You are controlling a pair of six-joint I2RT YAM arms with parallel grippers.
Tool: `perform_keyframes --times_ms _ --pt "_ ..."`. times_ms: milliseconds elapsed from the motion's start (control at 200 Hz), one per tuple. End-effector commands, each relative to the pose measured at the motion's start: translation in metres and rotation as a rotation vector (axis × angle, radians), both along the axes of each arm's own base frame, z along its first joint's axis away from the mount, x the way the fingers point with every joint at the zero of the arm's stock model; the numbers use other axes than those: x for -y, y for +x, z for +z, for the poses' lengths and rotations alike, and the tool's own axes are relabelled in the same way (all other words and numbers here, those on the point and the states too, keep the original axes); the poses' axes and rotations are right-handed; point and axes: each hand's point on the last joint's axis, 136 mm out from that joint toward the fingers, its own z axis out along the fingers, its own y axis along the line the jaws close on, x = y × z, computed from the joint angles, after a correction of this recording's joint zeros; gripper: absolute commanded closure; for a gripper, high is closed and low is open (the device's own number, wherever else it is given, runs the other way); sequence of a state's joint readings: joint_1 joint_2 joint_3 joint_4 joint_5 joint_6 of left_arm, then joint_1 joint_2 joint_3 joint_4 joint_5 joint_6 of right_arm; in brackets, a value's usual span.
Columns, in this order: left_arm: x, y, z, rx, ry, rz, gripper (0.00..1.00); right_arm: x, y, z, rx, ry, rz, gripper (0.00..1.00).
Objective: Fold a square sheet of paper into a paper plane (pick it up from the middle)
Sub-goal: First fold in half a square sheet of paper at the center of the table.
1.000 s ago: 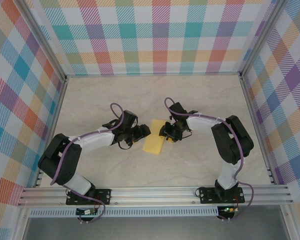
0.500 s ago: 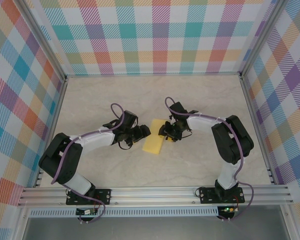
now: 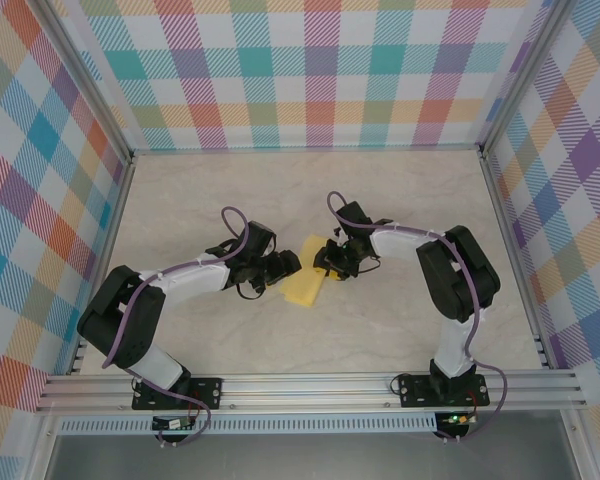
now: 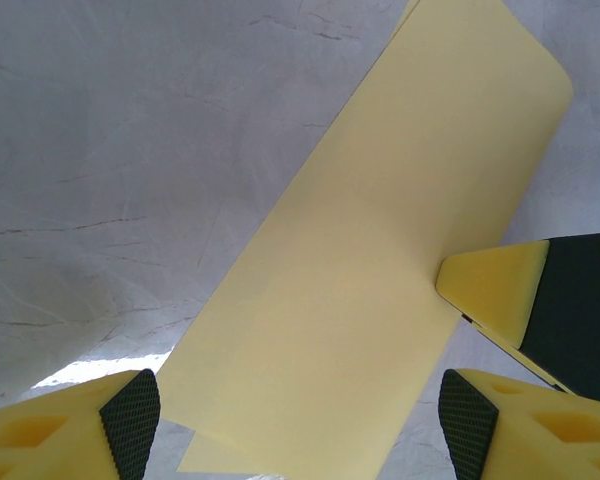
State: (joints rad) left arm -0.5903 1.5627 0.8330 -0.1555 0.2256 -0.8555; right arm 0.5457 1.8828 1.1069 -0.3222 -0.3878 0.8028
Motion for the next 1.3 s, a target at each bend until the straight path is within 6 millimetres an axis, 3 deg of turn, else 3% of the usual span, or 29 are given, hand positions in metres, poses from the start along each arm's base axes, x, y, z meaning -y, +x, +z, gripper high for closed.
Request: perform_keyframes --times_ms 0,270,575,795,985,1295 --pt "-0.001 0.006 0.01 0.021 -0.005 0.003 0.24 -0.008 0.004 0.011 0.035 0.048 0.039 0.67" --pt "-0.002 0.005 0.012 0.024 -0.002 0.004 0.24 0.001 -0.004 0.026 0.089 0.108 0.182 0.69" --pt "0.0 0.007 0.012 0.021 -0.01 0.003 0.23 0.006 -0.007 0.018 0.076 0.12 0.289 0.67" --pt "-0.002 0.005 0.011 0.019 -0.001 0.002 0.23 0.015 -0.001 0.013 0.044 0.041 0.224 0.57" --pt "-0.001 0.006 0.01 0.02 -0.004 -0.002 0.24 0.032 0.0 0.003 -0.003 -0.084 0.144 0.56" --pt "0.0 0.016 0.012 0.026 -0.015 -0.006 0.32 0.032 -0.006 0.001 -0.018 -0.121 0.087 0.52"
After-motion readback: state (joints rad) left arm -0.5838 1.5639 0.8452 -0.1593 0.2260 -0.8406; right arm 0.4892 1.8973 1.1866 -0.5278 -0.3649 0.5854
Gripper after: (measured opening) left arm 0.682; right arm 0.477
